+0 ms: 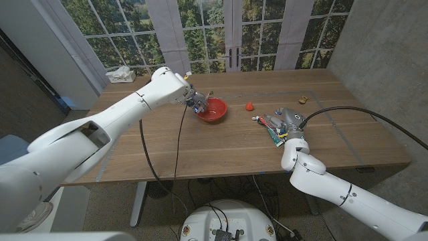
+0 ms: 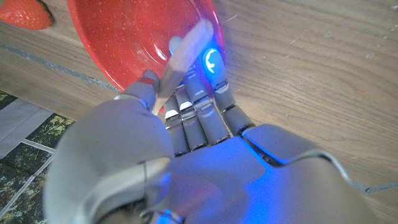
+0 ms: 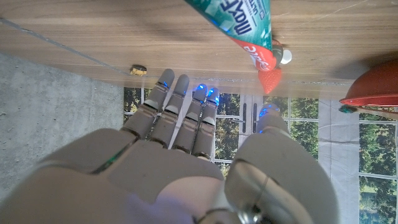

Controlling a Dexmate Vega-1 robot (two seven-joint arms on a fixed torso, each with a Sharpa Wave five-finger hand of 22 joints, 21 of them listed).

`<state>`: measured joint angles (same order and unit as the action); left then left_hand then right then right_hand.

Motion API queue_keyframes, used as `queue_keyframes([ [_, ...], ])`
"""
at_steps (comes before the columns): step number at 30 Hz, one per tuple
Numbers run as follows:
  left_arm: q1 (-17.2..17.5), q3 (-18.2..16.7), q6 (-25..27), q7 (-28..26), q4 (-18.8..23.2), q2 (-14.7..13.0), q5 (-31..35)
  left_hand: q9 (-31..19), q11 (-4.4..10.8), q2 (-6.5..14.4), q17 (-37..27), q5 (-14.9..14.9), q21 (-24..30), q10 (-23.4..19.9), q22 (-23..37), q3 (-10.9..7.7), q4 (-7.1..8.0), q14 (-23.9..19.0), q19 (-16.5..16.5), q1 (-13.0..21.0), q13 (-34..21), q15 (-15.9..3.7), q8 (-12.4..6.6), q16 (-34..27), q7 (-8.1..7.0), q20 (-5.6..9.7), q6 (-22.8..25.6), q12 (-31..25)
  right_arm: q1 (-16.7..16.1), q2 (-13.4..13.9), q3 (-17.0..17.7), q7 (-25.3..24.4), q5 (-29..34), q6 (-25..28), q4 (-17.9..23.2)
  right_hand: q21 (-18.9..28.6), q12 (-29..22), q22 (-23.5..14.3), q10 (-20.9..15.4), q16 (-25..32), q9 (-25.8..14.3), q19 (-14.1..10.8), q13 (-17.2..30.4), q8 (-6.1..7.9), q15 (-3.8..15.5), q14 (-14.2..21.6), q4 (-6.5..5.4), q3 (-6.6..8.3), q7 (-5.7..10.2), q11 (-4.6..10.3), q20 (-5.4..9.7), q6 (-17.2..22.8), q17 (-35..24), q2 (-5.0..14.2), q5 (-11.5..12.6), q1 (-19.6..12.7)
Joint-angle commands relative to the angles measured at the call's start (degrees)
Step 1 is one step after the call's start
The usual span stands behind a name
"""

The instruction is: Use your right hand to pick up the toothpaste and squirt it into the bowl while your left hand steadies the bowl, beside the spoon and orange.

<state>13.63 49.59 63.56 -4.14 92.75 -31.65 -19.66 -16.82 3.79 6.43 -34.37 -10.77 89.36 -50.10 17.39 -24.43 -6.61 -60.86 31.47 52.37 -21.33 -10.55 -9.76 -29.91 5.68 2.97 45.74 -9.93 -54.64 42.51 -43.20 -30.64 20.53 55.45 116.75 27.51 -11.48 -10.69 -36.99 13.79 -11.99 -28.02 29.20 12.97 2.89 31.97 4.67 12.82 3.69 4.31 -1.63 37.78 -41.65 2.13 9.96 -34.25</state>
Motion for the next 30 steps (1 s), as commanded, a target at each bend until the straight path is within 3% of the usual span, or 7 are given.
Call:
queue_keyframes([
  [1,-2.1,2.7,1.6,2.4,0.5,-0.3,0.9,1.7,-0.46,-2.4,3.1,0.6,-0.3,3.1,-0.8,0.81,0.70,1.8,-0.5,-4.4,1.9,-1.11,-0.33,2.9,0.29,4.26,-2.2,0.0,-2.2,0.7,2.3,-1.1,-0.2,-5.0,-0.1,-0.3,-0.7,0.0,-1.5,0.6,-0.1,-0.3,-0.1,0.51,5.15,1.0,-0.16,0.21,-0.10,-0.22,0.27,0.8,0.0,0.73,0.3,0.4],
  [9,-3.8,4.6,2.4,4.7,0.6,-0.8,1.3,4.2,-1.45,-5.1,9.4,0.9,-1.1,8.0,-3.2,1.49,0.35,7.3,-2.4,-10.1,5.2,0.01,-0.66,10.2,-0.84,3.15,-5.2,-0.4,-3.3,0.6,3.4,-2.0,0.4,-7.8,-0.7,-0.3,-0.9,0.0,-2.4,1.1,-0.1,-0.7,-0.3,0.89,5.74,2.0,-0.13,0.18,-0.14,-0.23,0.57,1.9,0.2,1.26,0.3,0.8],
  [16,-3.3,4.2,3.0,4.0,2.2,-1.2,1.7,5.1,-2.34,-7.8,13.6,0.7,-4.4,13.1,-6.9,1.36,-0.25,14.5,-3.9,-14.1,7.5,2.55,-0.94,16.1,-1.74,1.70,-7.2,-0.2,-3.8,0.9,4.0,-1.2,0.5,-9.4,-0.8,-0.3,-1.0,0.0,-3.1,1.3,-0.1,-0.7,-0.5,0.94,5.69,2.4,-0.03,0.15,-0.12,-0.27,0.65,2.1,0.3,1.54,0.3,1.0],
  [25,-1.6,2.9,2.3,2.5,5.1,-2.2,1.8,5.4,-2.38,-7.6,15.8,0.5,-9.1,16.2,-7.9,-0.37,-0.87,19.7,-7.4,-15.3,8.7,4.54,-0.87,18.4,-2.12,-0.21,-9.3,-0.3,-4.1,0.6,4.6,-0.5,0.7,-9.9,-1.1,-0.5,-0.9,0.0,-3.1,1.4,0.0,-0.6,-0.7,0.92,5.72,2.4,0.11,0.11,-0.16,-0.63,0.53,2.2,0.4,1.82,0.3,1.2],
  [30,0.9,0.3,2.3,-0.6,7.6,-2.5,1.8,5.5,-2.23,-7.3,16.5,0.5,-11.8,17.8,-8.0,-1.21,-1.10,22.1,-10.2,-15.8,9.0,5.20,-0.81,18.8,-2.39,-1.09,-10.5,-0.4,-4.2,0.3,4.9,-0.4,0.8,-10.2,-1.2,-0.5,-0.7,-0.1,-2.8,1.3,0.0,-0.5,-0.8,0.83,5.57,2.0,0.23,0.07,-0.25,-0.73,0.32,2.0,0.5,1.88,0.3,1.3],
])
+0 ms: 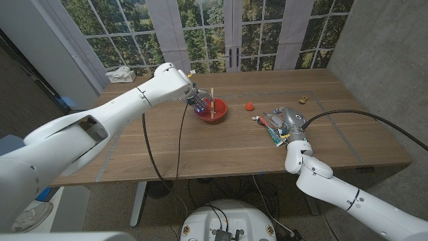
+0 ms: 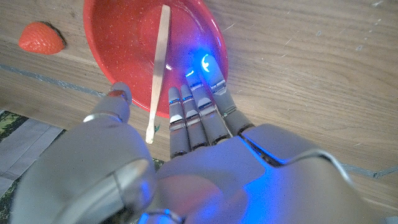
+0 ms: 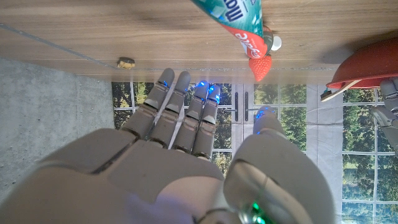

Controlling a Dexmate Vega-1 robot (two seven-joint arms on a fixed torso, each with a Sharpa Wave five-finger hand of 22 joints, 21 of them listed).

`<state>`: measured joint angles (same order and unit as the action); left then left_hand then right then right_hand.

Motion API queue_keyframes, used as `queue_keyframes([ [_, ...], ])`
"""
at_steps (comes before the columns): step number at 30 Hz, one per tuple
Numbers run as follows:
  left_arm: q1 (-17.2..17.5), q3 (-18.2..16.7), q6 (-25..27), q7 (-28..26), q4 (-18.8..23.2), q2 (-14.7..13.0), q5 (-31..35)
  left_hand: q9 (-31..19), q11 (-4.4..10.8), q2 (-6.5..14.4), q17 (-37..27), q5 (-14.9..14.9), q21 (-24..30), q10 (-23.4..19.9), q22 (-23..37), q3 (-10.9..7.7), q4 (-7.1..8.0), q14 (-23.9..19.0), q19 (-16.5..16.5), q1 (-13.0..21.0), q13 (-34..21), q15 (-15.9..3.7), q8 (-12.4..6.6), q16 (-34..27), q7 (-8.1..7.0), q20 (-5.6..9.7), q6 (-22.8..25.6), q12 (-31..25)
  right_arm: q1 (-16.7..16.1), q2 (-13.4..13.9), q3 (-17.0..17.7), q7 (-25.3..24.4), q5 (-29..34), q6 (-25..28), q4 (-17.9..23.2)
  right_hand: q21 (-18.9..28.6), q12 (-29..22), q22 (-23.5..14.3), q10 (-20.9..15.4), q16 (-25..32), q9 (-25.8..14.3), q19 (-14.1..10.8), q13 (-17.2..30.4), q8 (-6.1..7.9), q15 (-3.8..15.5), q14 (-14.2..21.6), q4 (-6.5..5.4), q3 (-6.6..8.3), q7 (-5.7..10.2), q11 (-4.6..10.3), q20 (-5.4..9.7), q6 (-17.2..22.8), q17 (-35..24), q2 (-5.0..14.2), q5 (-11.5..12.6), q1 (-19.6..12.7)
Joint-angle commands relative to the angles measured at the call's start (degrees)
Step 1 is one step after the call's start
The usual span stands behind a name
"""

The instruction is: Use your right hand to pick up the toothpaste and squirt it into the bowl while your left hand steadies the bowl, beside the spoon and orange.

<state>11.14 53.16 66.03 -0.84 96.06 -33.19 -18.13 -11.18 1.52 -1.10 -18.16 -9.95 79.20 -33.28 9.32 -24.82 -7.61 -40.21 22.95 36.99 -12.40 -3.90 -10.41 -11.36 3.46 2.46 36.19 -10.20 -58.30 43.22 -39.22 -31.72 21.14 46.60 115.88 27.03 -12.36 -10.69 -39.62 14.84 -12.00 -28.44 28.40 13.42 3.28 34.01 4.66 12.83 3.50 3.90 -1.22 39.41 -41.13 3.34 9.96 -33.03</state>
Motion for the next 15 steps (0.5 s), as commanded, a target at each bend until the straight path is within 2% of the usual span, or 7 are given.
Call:
queue_keyframes([
  [1,3.8,-3.5,-0.4,-4.4,4.9,-1.2,0.4,-0.1,-0.09,0.4,0.4,-0.3,-2.1,1.2,0.1,-1.02,-0.15,1.6,-2.4,-0.4,0.2,-1.40,-0.12,0.2,-0.25,-0.82,-1.3,-0.1,-0.5,-0.6,1.0,0.6,0.3,-1.3,-0.5,-0.1,0.2,0.0,-0.1,0.3,0.0,-0.1,0.0,0.31,5.14,-0.1,0.28,0.06,-0.17,-0.50,-0.15,0.2,-0.1,0.70,0.4,0.1],
  [5,5.7,-5.1,0.3,-7.2,7.0,-1.3,0.7,-0.1,-0.44,0.8,1.0,-0.2,-4.8,3.4,0.1,-1.86,-0.42,4.1,-5.1,-0.8,0.4,-0.84,0.17,0.4,-0.48,-2.06,-3.7,0.0,-0.5,-0.8,1.2,0.7,0.2,-1.8,-0.7,-0.2,0.5,-0.1,0.6,0.2,0.0,0.0,-0.1,0.03,4.69,-0.5,0.35,-0.05,-0.35,-0.55,-0.32,-0.4,0.0,0.80,0.4,0.4],
  [7,6.2,-5.2,0.3,-8.2,7.8,-1.5,1.1,0.0,-0.40,1.0,1.5,-0.1,-7.7,5.8,0.1,-2.28,-0.61,6.7,-9.1,-1.4,0.6,-0.30,0.13,0.5,-0.67,-3.58,-5.6,0.1,-0.5,-0.9,1.4,0.9,-0.1,-2.1,-0.7,-0.3,0.9,-0.1,1.4,0.1,0.0,0.0,-0.2,-0.28,4.48,-0.9,0.33,-0.15,-0.36,-0.85,-0.38,-1.1,0.0,0.89,0.4,0.7],
  [9,6.8,-5.6,0.8,-9.5,8.5,-1.4,1.5,0.0,-0.59,1.1,2.0,-0.1,-9.7,8.0,0.1,-2.55,-0.79,9.0,-11.1,-1.9,0.8,0.42,0.26,0.7,-1.02,-4.56,-7.6,0.2,-0.7,-1.0,1.7,0.9,-0.4,-2.6,-0.8,-0.3,1.3,-0.1,2.7,0.0,0.0,0.0,-0.3,-0.54,4.10,-1.4,0.32,-0.29,-0.55,-0.89,-0.42,-1.7,0.0,0.94,0.4,1.1],
  [12,9.2,-7.2,-0.7,-12.0,9.9,-1.6,2.0,0.1,-1.57,1.3,2.8,0.0,-12.9,11.0,0.1,-2.82,-0.87,12.3,-14.4,-2.8,0.9,1.52,0.47,0.7,-1.20,-5.78,-11.4,0.1,-0.9,-1.1,2.2,0.9,-1.0,-3.3,-0.8,-0.5,1.8,-0.1,4.8,-0.4,0.0,0.1,-0.5,-1.33,3.63,-2.6,0.38,-0.53,-1.17,-1.18,-0.58,-3.7,0.1,1.05,0.5,1.8],
  [15,12.2,-9.0,-3.6,-15.0,11.8,-2.0,2.9,0.2,-1.86,1.3,3.3,0.1,-15.0,13.0,0.1,-2.76,-0.83,14.5,-16.7,-3.6,1.0,2.13,0.66,0.8,-1.82,-6.36,-14.4,0.1,-1.2,-1.4,2.5,0.3,-1.2,-4.4,-1.1,-0.8,2.2,-0.1,7.6,-1.0,0.0,0.3,-0.8,-1.75,3.32,-4.1,0.56,-0.71,-1.21,-1.40,-0.68,-5.0,0.5,1.10,0.5,2.3],
])
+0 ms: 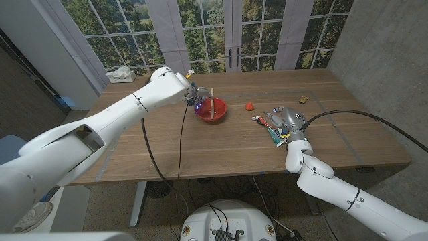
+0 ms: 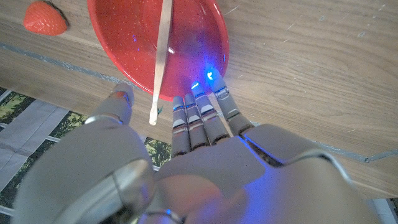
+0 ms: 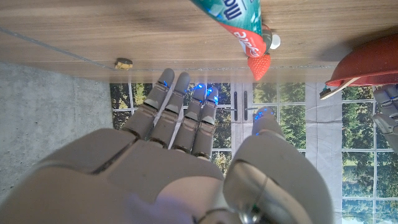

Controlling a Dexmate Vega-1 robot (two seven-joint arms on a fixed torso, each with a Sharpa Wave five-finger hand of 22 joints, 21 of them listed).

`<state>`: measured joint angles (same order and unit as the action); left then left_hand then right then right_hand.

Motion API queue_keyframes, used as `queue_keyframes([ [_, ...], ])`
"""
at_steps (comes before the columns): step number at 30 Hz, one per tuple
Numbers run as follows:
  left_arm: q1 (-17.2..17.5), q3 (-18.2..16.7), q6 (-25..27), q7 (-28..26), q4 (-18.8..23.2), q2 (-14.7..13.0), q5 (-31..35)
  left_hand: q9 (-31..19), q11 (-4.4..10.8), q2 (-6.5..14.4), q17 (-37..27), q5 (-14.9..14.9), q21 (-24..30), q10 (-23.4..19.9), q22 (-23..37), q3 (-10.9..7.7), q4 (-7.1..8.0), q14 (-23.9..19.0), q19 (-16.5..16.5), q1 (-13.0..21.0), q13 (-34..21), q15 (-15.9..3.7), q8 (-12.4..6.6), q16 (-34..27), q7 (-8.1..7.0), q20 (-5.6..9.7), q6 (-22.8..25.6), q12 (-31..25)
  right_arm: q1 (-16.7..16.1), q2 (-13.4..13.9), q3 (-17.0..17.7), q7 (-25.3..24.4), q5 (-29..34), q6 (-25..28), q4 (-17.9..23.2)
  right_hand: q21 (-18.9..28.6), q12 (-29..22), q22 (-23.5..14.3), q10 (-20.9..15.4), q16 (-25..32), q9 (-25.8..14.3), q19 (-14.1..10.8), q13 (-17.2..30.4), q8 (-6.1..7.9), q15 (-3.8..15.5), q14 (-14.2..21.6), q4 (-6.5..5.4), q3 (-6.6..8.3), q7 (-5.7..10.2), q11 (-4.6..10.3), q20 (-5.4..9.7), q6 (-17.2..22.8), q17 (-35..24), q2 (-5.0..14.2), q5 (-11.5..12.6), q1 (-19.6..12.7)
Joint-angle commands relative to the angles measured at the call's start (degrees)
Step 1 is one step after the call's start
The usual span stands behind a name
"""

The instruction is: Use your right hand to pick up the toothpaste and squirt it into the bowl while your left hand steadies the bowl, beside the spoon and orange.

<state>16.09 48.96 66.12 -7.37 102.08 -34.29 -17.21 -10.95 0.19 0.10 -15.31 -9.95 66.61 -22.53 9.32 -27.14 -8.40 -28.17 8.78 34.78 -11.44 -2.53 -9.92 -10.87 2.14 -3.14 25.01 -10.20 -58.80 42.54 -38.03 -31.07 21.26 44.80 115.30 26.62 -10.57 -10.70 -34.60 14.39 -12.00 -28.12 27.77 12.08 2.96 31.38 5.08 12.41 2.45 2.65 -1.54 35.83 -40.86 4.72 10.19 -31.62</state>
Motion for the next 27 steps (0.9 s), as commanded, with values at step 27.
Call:
queue_keyframes([
  [27,28.5,-18.3,-44.0,-14.5,7.0,-3.8,3.4,0.8,0.68,4.7,3.9,-0.1,-15.9,18.0,0.2,0.16,1.16,21.4,-14.8,-7.5,0.8,2.07,-0.08,0.7,-5.42,0.31,-17.8,-0.1,-3.9,-1.6,8.0,-1.8,-10.5,-24.5,-4.8,-5.1,0.5,0.3,17.6,-4.2,0.6,6.5,-5.5,-1.50,0.97,-16.6,-1.52,-1.36,0.66,-1.54,0.18,-13.4,4.9,2.42,0.2,8.7],
])
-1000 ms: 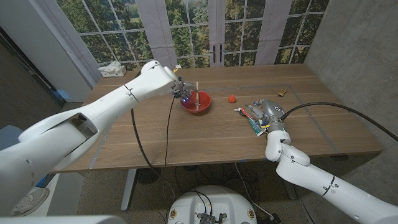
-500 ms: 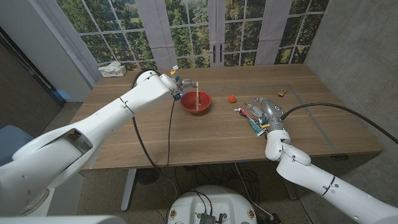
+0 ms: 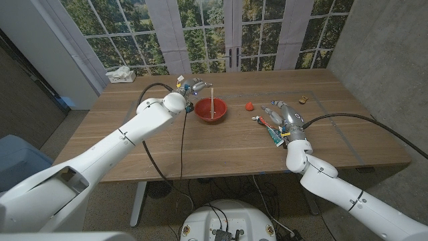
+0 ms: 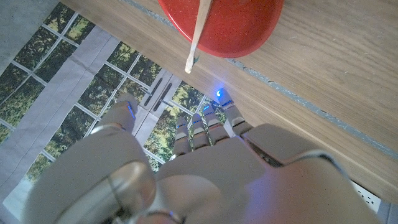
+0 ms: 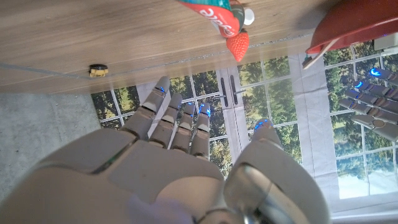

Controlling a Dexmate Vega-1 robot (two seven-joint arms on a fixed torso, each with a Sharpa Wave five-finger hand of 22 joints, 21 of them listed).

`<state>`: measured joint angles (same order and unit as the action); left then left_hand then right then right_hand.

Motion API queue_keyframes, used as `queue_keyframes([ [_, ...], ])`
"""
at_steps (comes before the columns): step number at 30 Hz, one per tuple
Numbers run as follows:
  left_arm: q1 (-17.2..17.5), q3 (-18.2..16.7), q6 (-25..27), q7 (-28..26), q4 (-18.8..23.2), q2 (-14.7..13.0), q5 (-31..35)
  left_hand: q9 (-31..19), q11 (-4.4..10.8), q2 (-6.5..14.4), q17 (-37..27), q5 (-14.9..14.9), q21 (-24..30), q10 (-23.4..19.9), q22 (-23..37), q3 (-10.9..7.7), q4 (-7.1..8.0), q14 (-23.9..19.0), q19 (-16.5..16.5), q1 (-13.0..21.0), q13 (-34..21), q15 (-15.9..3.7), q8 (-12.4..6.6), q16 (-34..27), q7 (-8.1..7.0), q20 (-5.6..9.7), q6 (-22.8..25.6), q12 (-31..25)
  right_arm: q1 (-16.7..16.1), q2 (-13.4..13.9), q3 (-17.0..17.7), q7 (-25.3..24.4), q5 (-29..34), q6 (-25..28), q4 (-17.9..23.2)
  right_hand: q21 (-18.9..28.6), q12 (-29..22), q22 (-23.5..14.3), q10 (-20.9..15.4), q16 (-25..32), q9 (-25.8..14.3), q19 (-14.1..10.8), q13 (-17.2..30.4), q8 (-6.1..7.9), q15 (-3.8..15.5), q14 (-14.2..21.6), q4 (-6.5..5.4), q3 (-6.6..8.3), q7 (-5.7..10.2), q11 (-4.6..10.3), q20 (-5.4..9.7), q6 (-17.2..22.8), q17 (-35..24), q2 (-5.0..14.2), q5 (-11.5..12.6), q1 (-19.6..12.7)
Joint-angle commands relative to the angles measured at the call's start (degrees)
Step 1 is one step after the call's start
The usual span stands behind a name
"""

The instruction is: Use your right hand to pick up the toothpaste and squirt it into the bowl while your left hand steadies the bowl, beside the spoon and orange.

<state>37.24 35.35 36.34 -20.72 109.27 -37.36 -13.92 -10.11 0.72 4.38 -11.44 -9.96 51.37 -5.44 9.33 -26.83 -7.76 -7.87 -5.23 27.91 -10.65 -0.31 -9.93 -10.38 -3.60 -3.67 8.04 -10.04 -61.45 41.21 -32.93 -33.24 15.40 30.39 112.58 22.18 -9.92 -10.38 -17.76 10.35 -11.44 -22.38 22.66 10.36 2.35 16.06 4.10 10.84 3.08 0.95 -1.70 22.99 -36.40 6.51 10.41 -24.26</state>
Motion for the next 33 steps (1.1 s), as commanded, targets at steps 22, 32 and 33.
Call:
queue_keyframes([
  [22,16.1,-10.6,-34.4,0.9,-3.6,1.1,-3.0,0.1,1.64,5.6,0.9,-0.5,-3.5,-3.2,0.2,-2.76,0.83,0.7,2.7,-3.1,0.3,-1.04,-1.02,-1.1,4.21,3.96,3.0,-1.9,-0.4,-2.1,7.2,6.5,-15.8,-31.2,-10.5,-2.7,-1.0,0.3,0.8,0.2,0.5,2.4,-3.2,0.65,1.71,-3.8,-2.95,2.14,-1.37,-0.01,3.62,-1.2,3.7,3.99,0.0,4.4],
  [32,16.5,-11.0,-42.7,3.2,-8.1,3.4,-3.8,0.1,1.30,7.7,0.6,-0.7,-4.2,-4.7,0.3,-4.12,3.51,-0.2,3.7,-5.1,0.3,-0.73,-1.08,-1.6,6.26,3.54,4.2,-2.1,0.9,-4.3,9.0,9.7,-21.6,-40.2,-16.2,-2.9,-1.1,0.3,0.4,0.3,0.5,2.2,-3.7,0.77,1.51,-3.7,-3.28,2.62,-1.89,-0.41,3.69,-0.9,4.3,4.02,0.0,4.7],
  [33,16.6,-11.1,-43.4,3.2,-8.4,3.7,-3.8,0.1,1.33,7.8,0.6,-0.8,-4.2,-5.0,0.4,-4.37,3.86,-0.4,3.9,-5.2,0.3,-0.74,-1.15,-1.7,6.35,3.50,4.5,-2.1,0.9,-4.5,9.3,10.1,-22.4,-41.1,-16.7,-2.9,-1.1,0.3,0.3,0.3,0.5,2.2,-3.7,0.79,1.48,-3.6,-3.34,2.71,-1.97,-0.61,3.72,-0.8,4.4,4.02,0.0,4.8],
])
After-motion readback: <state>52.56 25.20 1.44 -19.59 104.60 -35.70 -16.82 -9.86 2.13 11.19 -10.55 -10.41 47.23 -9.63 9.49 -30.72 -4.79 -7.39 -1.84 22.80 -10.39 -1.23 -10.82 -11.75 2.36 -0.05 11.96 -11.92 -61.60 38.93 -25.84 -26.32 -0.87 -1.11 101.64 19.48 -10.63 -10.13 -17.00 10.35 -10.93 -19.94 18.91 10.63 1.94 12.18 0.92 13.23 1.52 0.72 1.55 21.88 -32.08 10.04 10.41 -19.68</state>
